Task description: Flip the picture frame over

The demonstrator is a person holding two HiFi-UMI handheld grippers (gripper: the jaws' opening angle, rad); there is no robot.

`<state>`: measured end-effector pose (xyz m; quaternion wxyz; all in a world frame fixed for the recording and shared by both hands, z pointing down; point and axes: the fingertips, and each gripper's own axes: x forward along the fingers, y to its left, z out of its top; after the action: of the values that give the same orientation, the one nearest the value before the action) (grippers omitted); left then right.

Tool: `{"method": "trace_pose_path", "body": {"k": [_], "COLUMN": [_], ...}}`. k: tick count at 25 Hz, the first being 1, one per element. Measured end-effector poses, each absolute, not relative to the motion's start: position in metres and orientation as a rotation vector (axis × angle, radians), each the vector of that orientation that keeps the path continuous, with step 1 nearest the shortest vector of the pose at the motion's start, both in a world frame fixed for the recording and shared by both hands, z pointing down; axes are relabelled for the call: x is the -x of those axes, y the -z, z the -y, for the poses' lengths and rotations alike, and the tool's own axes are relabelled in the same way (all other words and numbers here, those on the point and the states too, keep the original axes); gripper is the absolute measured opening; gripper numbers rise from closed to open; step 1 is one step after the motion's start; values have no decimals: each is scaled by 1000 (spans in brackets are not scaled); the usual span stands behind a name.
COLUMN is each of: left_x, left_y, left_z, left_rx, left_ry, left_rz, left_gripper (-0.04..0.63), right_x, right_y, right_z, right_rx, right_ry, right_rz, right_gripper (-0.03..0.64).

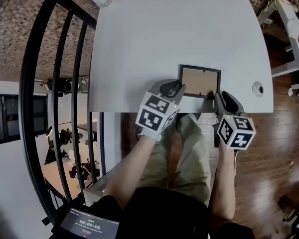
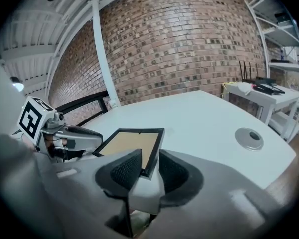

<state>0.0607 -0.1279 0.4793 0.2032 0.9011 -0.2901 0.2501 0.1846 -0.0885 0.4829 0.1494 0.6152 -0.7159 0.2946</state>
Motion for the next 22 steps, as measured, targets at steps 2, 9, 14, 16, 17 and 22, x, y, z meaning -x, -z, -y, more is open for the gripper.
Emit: {"method": "trace_pose_path", "body": {"k": [2,9,14,16,17,22], "left_x": [-61,-58,-59,-59,-59,-58], "left_y": [-481,-490,-491,-490,-490,-490], "left_z": [130,135,139,139,139,139], "left_rx": [-2508,-2478,-2482,-2478,-2478,-2480], "left_ry": [-715,-828,-889,-897,-899,-903], "left_rz": [827,862,883,882,882,887], "left_gripper": [86,92,83,81,81,80], "right_x": [-186,-186,-181,-178,-177,-177], "right_y": [-484,-490,-496,-495,-494,-488], "right_z": [91,94,95,96,97,97], "right_rx": [-1767,-1740,-1656,-1645,-1646,-1691], "right_ry": [-851,-867,-878,-896,-906,-965], "right_rz": [2051,2008,1976,1986,1991,2044], "right_gripper": [94,94,94,94,94,94]}}
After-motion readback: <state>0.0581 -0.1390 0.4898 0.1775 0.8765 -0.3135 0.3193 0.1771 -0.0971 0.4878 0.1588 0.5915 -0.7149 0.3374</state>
